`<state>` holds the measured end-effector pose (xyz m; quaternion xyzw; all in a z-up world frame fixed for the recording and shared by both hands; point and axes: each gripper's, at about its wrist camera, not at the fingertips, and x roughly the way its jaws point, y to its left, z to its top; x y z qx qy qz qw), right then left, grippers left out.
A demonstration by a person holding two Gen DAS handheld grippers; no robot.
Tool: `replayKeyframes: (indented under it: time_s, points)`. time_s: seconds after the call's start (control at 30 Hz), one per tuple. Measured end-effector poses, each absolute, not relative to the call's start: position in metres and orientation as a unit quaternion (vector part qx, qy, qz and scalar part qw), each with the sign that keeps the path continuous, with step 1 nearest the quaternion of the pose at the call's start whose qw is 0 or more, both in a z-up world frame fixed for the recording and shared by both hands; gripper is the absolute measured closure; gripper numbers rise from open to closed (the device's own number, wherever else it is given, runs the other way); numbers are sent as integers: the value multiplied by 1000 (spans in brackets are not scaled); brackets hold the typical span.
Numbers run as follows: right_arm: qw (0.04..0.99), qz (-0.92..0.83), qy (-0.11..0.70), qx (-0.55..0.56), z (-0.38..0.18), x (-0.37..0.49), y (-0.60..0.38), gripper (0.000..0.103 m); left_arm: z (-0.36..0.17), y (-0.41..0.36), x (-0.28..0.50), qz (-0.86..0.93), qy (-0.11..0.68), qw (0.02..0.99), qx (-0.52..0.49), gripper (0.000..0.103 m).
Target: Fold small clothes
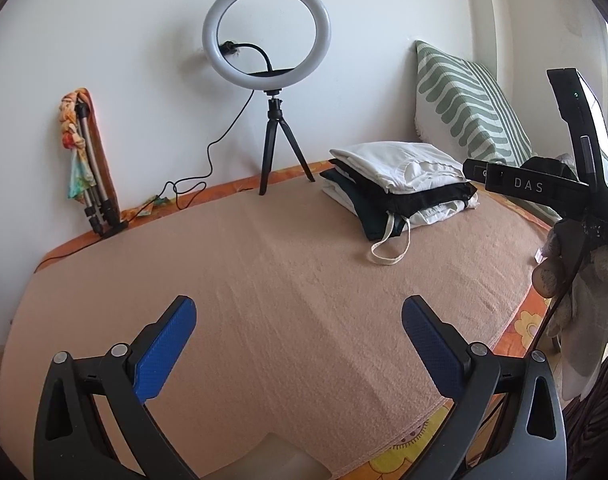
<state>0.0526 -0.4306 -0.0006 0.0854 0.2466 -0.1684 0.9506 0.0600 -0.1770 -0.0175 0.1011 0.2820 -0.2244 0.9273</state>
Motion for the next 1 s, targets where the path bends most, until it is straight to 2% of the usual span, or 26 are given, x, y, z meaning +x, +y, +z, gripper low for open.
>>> replayKeyframes:
  time_s: [1.0]
  points:
    - [950,-167,248,89,-1,54,-432,0,-15,-177,59,-227,283,926,101,1]
